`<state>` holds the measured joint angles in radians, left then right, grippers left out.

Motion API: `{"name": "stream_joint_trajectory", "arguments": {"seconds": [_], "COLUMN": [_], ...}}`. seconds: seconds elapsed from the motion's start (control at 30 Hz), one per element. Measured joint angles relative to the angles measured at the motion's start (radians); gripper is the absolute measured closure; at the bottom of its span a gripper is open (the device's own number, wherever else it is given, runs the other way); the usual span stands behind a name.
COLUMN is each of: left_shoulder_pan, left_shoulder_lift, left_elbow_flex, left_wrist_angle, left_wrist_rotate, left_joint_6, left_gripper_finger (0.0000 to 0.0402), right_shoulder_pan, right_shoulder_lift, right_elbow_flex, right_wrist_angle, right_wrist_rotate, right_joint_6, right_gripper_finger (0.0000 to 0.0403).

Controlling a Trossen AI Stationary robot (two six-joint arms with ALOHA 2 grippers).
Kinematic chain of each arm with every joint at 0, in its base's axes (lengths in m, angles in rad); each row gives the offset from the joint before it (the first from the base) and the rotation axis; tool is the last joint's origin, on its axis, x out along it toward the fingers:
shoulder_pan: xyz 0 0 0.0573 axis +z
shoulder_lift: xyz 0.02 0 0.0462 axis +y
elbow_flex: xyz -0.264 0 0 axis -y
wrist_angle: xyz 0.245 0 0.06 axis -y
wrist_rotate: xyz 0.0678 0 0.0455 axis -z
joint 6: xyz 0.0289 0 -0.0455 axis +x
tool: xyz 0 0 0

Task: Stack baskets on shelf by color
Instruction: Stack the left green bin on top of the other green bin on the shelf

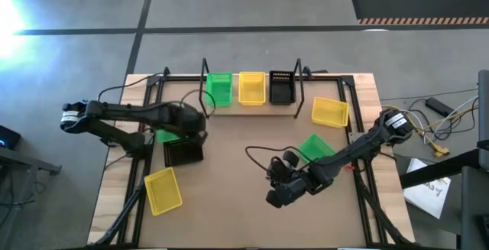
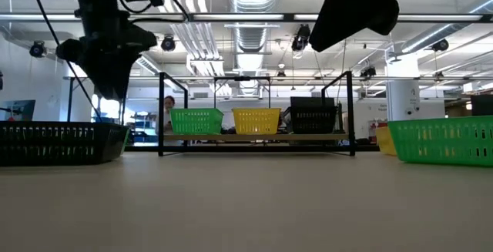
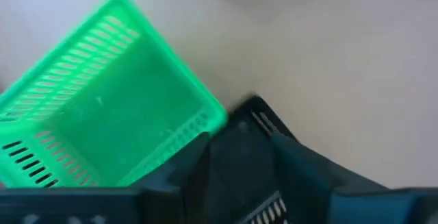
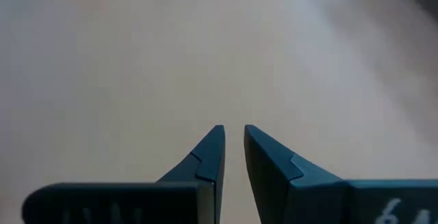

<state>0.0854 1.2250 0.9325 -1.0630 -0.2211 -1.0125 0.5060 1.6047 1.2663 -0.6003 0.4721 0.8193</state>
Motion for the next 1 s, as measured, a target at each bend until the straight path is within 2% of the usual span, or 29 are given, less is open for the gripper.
{"name": "stream_joint_trajectory", "arguments": {"seconds": [0.13, 0.23, 0.37, 0.6, 0.77, 1.0], "left_shoulder_pan": [0.084, 0.117, 0.127, 0.126, 0.126, 0.118], "left_shoulder_lift": [0.0, 0.005, 0.005, 0.043, 0.111, 0.179], "left_elbow_flex": [-0.011, -0.027, -0.073, -0.149, -0.146, -0.138], "left_wrist_angle": [0.006, 0.011, 0.06, 0.146, 0.174, 0.172], "left_wrist_rotate": [-0.009, -0.054, -0.074, -0.072, -0.073, -0.038], "left_joint_6": [-0.035, -0.12, -0.213, -0.294, -0.317, -0.314], "left_gripper_finger": [0.0203, 0.0162, 0.0147, 0.0177, 0.0207, 0.0284], "right_shoulder_pan": [0.009, 0.025, 0.045, 0.067, 0.074, 0.095], "right_shoulder_lift": [-0.006, -0.009, -0.009, -0.047, -0.083, -0.113], "right_elbow_flex": [0.0, 0.0, 0.0, -0.001, -0.009, -0.028], "right_wrist_angle": [-0.016, -0.047, -0.099, -0.242, -0.306, -0.317], "right_wrist_rotate": [0.0, -0.001, -0.001, 0.0, 0.017, 0.027], "right_joint_6": [-0.024, -0.032, -0.054, -0.062, -0.075, -0.069], "right_gripper_finger": [0.0353, 0.0354, 0.0355, 0.0355, 0.0355, 0.0355]}}
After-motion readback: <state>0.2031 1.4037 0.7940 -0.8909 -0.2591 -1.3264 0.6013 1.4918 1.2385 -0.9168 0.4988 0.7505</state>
